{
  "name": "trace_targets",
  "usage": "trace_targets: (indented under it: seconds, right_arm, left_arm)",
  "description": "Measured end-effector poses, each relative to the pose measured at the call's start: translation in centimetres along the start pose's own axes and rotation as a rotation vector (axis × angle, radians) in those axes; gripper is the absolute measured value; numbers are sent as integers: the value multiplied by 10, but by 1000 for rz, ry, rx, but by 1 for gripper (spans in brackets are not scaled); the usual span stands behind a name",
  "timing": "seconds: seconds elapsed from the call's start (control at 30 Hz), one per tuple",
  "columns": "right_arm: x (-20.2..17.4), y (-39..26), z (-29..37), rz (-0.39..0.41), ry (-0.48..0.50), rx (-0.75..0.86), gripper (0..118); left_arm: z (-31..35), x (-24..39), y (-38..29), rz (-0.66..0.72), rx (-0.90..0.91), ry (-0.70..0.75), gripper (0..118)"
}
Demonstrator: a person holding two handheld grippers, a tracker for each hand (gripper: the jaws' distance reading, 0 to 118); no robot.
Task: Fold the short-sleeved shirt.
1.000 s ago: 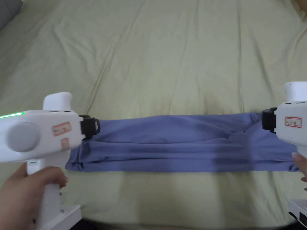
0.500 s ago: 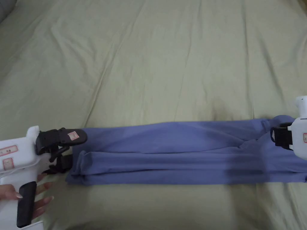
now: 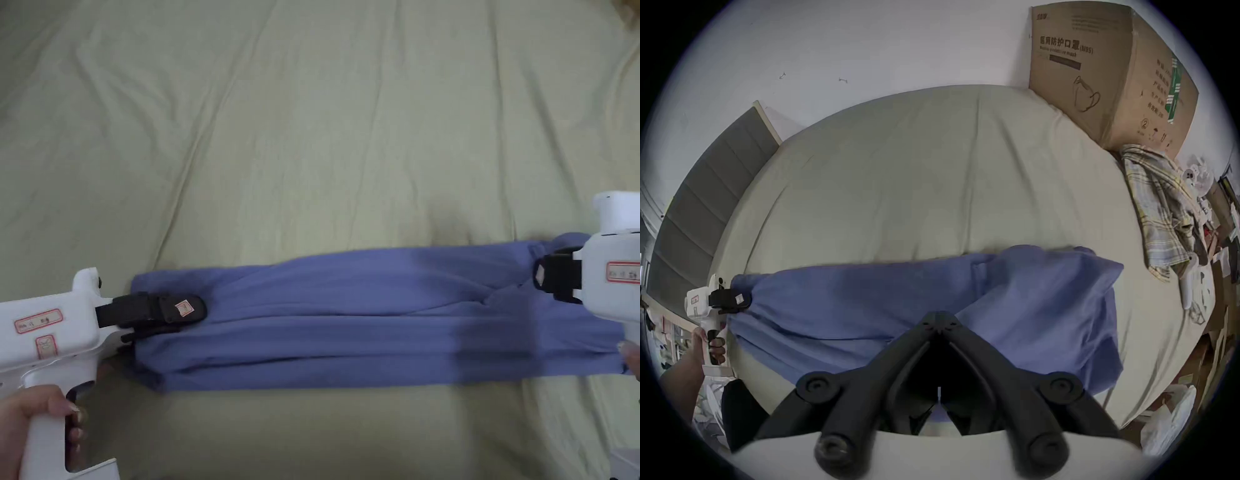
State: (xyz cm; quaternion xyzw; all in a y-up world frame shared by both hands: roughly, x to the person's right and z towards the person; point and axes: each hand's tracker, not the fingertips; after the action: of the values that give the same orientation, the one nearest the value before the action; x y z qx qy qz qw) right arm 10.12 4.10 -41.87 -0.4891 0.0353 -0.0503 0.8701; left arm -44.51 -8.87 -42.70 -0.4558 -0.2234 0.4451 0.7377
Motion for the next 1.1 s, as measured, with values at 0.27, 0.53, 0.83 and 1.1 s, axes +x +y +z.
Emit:
trace_targets:
  seconds: [0.27,0.53,0.83,1.1]
  right_arm:
    - [-3,1,15,19,40,25,0]
    - [9,-10,23,3,73,26,0]
    - [12,-16,33,60,82,43,0]
    - [19,-19,30,67,80,31,0]
  left_arm:
    - [25,88,-3,-372,39,478,7]
    - [16,160,-27,-633,69,821,7]
    - [-101,193,-51,-303,-97,341,24]
    - [-142,200,-64,-228,-173,132,117]
